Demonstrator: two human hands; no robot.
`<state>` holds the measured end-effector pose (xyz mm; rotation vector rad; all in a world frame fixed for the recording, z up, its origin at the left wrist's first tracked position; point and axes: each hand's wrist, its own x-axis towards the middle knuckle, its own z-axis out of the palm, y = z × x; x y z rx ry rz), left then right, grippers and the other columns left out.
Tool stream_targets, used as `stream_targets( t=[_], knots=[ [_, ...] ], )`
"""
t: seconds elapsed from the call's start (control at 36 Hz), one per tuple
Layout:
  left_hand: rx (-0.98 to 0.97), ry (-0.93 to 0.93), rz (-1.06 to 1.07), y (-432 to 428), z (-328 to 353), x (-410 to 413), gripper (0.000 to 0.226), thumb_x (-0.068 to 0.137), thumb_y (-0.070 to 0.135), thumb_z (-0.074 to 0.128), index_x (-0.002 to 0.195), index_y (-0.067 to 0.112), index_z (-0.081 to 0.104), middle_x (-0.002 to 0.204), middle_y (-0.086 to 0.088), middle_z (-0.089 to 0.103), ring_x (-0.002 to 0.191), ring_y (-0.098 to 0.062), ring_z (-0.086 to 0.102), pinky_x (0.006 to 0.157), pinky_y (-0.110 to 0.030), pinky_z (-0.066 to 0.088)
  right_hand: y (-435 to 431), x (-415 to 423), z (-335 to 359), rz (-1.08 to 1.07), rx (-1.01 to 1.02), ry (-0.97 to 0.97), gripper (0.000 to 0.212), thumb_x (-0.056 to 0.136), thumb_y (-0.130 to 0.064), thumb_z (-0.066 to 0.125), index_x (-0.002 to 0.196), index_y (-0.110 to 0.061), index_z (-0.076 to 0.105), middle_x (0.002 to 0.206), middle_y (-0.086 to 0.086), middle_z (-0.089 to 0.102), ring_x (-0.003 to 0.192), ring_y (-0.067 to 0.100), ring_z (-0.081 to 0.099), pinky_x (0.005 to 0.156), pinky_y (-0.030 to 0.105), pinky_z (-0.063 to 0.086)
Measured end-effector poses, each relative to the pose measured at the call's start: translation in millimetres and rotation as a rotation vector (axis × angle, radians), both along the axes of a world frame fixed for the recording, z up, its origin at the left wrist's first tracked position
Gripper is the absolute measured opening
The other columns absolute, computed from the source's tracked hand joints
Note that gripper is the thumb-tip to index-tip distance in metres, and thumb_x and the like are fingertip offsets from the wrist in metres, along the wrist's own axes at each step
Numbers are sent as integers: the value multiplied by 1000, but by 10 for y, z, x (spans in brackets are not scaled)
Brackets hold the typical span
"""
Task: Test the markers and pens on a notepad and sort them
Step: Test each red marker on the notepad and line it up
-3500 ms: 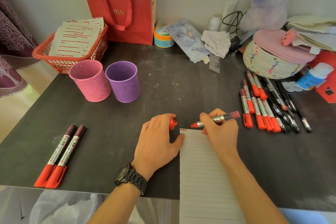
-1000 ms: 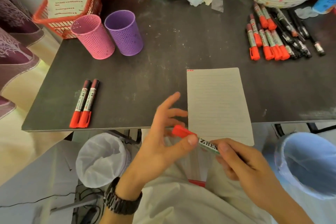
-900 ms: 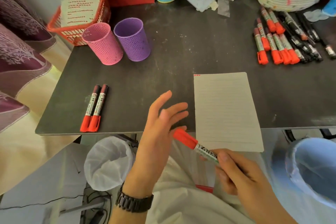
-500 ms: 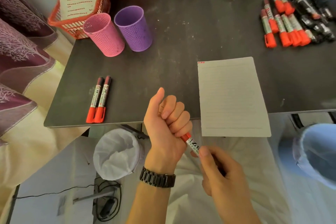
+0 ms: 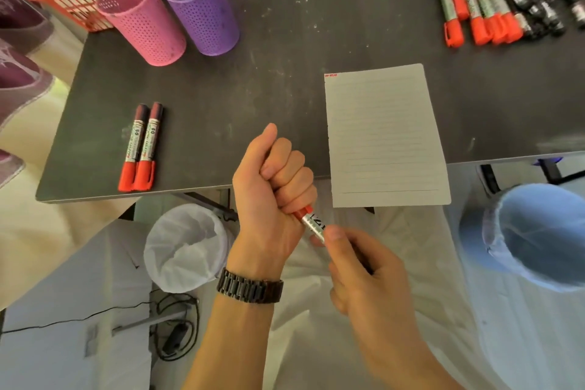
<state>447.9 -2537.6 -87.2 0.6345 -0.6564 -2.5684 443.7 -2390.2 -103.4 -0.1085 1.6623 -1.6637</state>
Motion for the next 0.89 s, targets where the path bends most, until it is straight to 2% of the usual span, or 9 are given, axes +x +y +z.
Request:
stream_targets(
  t=[0.11, 0.19, 0.28, 0.39, 0.5, 0.61, 0.69, 0.78, 0.89],
  knots=[
    [-199, -76, 93, -129, 48, 121, 39, 100, 32, 46, 63, 18, 46, 57, 6, 29, 46, -10, 27, 42, -20, 31, -122, -254, 62, 172, 9, 178, 33, 88, -61, 61, 68, -36, 71, 52, -10, 40, 48, 7, 34, 51, 23, 30],
    [-660, -306, 90, -165, 12, 308, 28, 98, 30, 49, 78, 13, 61, 74, 0, 54, 66, -15, 53, 66, -23, 46, -180, -419, 115, 215, -3, 320, 28, 81, -61, 60, 76, -36, 73, 54, -5, 49, 51, 4, 41, 50, 12, 34],
    [-995, -498, 41, -210, -59, 528, 28, 96, 41, 49, 88, 25, 71, 80, 7, 68, 75, -8, 60, 71, -17, 45, -237, -575, 187, 305, 7, 405, 28, 75, -60, 60, 91, -43, 76, 63, -7, 63, 55, 1, 50, 53, 12, 37],
    [-1008, -585, 34, -291, -108, 785, 30, 91, 52, 54, 101, 30, 73, 91, 4, 73, 82, -13, 66, 77, -22, 51, -353, -738, 231, 396, 31, 445, 28, 72, -60, 61, 93, -47, 73, 79, -13, 74, 74, 2, 67, 64, 11, 47],
    [-963, -615, 151, -338, -134, 953, 30, 86, 53, 61, 106, 33, 73, 99, 1, 75, 96, -20, 71, 89, -41, 55, -607, -817, 243, 395, -1, 404, 23, 69, -54, 66, 85, -38, 67, 82, -4, 76, 62, 6, 66, 57, 19, 50],
    [-1027, -709, 284, -391, -126, 1029, 22, 89, 51, 66, 109, 42, 70, 93, 6, 75, 83, -12, 67, 71, -20, 50, -1016, -817, 155, 318, -68, 410, 22, 83, -30, 74, 102, -31, 65, 85, -7, 73, 69, 15, 73, 59, 16, 55],
    [-1112, -806, 324, -430, -134, 1098, 22, 91, 41, 67, 112, 48, 66, 88, 8, 73, 79, -13, 64, 65, -13, 42, -1388, -833, 86, 356, -91, 447, 31, 92, -18, 72, 112, -37, 58, 86, -8, 74, 75, 15, 74, 64, 22, 59],
    [-1191, -913, 410, -507, -140, 1179, 27, 94, 40, 63, 117, 53, 60, 100, 19, 68, 92, -7, 63, 71, -14, 44, -1756, -856, 46, 442, -52, 465, 37, 93, -20, 70, 115, -43, 49, 83, -5, 76, 73, 14, 73, 69, 28, 59],
    [-1331, -1086, 691, -891, -74, 1386, 32, 94, 52, 47, 125, 49, 53, 122, 34, 52, 116, 3, 49, 91, -8, 36, -2166, -815, -15, 548, 32, 565, 39, 93, -24, 71, 115, -40, 43, 80, -15, 74, 70, 6, 71, 57, 17, 54]
  ],
)
